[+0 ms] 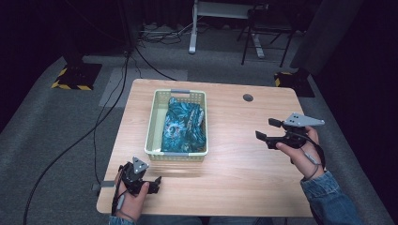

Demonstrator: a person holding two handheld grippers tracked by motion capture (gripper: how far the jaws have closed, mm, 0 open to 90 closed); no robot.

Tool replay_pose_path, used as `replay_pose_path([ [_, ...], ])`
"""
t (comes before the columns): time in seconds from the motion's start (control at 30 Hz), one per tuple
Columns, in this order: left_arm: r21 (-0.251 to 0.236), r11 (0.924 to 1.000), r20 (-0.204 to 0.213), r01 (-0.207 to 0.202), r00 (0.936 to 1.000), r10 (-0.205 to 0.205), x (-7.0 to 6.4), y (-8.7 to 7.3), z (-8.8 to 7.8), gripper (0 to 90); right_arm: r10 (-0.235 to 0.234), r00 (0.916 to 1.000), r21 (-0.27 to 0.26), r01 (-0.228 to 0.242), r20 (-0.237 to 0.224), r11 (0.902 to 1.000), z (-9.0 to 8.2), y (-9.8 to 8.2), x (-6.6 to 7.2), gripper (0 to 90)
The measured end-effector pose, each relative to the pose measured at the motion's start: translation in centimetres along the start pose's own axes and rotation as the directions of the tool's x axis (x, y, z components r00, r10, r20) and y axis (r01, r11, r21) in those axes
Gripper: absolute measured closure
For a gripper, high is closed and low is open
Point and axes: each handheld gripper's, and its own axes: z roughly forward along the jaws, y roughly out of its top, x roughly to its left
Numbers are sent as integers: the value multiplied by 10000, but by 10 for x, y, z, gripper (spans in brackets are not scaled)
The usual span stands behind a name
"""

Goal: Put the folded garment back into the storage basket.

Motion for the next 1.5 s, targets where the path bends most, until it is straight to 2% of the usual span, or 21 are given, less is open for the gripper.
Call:
replay_pose_path([
  [1.0,-9,10000,-3,11,10000,-11,0,0,0,0,398,9967,220,-415,703,9989,-26,-20,-14,217],
  [1.5,-7,10000,-2,9,10000,-9,0,0,0,0,546,9945,191,-565,891,9982,-40,-31,-19,216],
])
